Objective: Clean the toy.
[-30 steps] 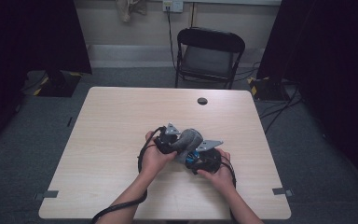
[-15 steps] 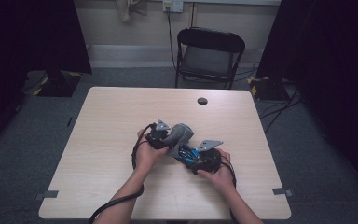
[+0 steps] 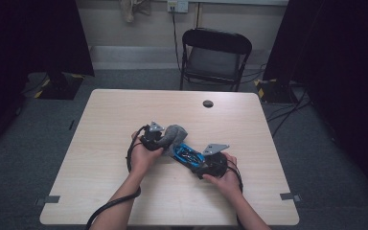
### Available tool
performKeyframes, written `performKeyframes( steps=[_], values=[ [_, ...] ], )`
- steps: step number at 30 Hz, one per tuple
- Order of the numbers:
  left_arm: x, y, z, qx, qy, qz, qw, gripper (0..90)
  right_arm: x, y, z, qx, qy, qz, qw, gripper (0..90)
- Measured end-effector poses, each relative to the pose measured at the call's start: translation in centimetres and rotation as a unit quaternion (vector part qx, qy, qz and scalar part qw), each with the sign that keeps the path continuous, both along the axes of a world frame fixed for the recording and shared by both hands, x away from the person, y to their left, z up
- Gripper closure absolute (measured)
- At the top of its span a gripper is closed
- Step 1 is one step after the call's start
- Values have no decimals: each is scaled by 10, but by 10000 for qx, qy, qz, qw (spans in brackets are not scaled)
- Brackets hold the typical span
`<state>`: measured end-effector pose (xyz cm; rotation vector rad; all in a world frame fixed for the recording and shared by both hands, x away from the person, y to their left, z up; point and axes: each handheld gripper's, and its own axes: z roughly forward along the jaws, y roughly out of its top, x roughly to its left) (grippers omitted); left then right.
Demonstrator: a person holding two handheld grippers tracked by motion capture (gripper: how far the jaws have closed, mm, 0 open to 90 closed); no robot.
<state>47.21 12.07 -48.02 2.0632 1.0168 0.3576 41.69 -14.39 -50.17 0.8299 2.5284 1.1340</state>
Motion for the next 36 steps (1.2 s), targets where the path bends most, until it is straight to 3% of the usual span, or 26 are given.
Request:
performKeyframes(
  steps=[5, 10, 13, 16, 19, 21, 23, 28, 30, 36],
  values=[
    [0, 12, 1, 14, 91, 141, 9999, 673, 0, 0, 0, -1, 0, -1, 10000, 242],
    [-5, 10, 13, -257, 144, 99, 9995, 673, 0, 0, 0, 2, 0, -4, 10000, 242],
    [-10, 2, 23, -177, 62, -138, 9997, 672, 0, 0, 0, 4, 0, -4, 10000, 242],
    [-16, -6, 29, -194, 23, -336, 9992, 672, 0, 0, 0, 4, 0, -4, 10000, 242],
    [-24, -18, 33, -347, 65, -538, 9979, 671, 0, 0, 0, 4, 0, -3, 10000, 242],
    [-28, -27, 34, -308, 67, -686, 9971, 671, 0, 0, 0, 5, 0, -4, 10000, 241],
    [-33, -36, 34, -414, 135, -783, 9960, 671, 0, 0, 0, 6, 4, -6, 10000, 242],
    [-41, -55, 28, -272, 113, -985, 9947, 670, 0, 0, 0, -2, 0, 0, 10000, 242],
    [-45, -64, 25, -403, 197, -1076, 9932, 670, 0, 0, 0, -2, 2, 0, 10000, 242],
    [-52, -87, 19, -358, 232, -1326, 9902, 670, 0, 0, 0, -3, 2, -1, 10000, 242]
  ],
)
